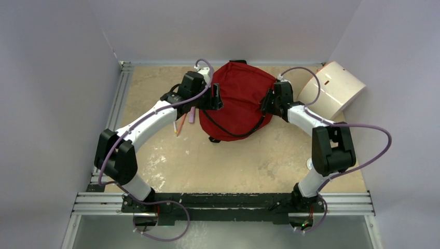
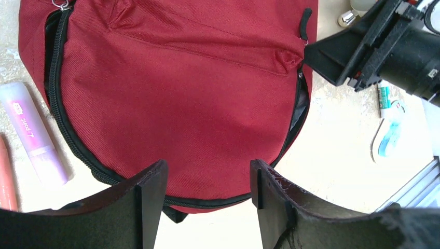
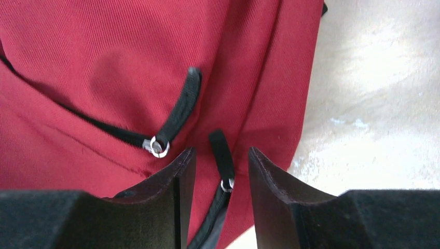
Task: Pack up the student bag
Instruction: Zip the student bag at the center of the board.
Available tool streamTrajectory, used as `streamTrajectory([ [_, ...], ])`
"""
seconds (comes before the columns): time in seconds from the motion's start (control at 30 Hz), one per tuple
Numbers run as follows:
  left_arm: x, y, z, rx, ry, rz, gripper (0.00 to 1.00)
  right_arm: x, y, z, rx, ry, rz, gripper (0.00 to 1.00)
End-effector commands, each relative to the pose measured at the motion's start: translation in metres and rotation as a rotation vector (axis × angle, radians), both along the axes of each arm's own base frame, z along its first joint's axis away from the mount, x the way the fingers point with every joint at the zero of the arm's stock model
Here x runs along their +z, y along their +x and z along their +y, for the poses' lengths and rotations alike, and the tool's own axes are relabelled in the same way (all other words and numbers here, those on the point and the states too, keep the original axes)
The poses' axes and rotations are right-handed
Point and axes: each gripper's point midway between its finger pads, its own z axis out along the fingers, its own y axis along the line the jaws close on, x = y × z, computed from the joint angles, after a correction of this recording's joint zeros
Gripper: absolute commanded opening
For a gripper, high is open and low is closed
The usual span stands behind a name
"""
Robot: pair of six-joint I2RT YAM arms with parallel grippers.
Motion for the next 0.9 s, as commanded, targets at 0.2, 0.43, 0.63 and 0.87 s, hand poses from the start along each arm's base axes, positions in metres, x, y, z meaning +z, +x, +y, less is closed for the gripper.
streamTrajectory([
  [0.2, 0.006, -0.006, 0.004, 0.004, -0.022, -0.021, 0.58, 0.011, 0.034, 0.004, 0.044, -0.012, -0.051, 0.33],
  [0.43, 0.004, -0.007, 0.003, 0.011, -0.028, -0.008, 0.58, 0.005, 0.023, 0.007, 0.076, -0.001, -0.026, 0.26],
  [0.63, 0.002, -0.006, 0.002, 0.010, -0.029, -0.002, 0.58, 0.002, 0.012, 0.009, 0.098, 0.011, -0.007, 0.24],
  [0.87, 0.001, -0.008, 0.002, 0.010, -0.032, 0.004, 0.58, -0.011, 0.004, 0.005, 0.093, -0.011, 0.031, 0.25],
])
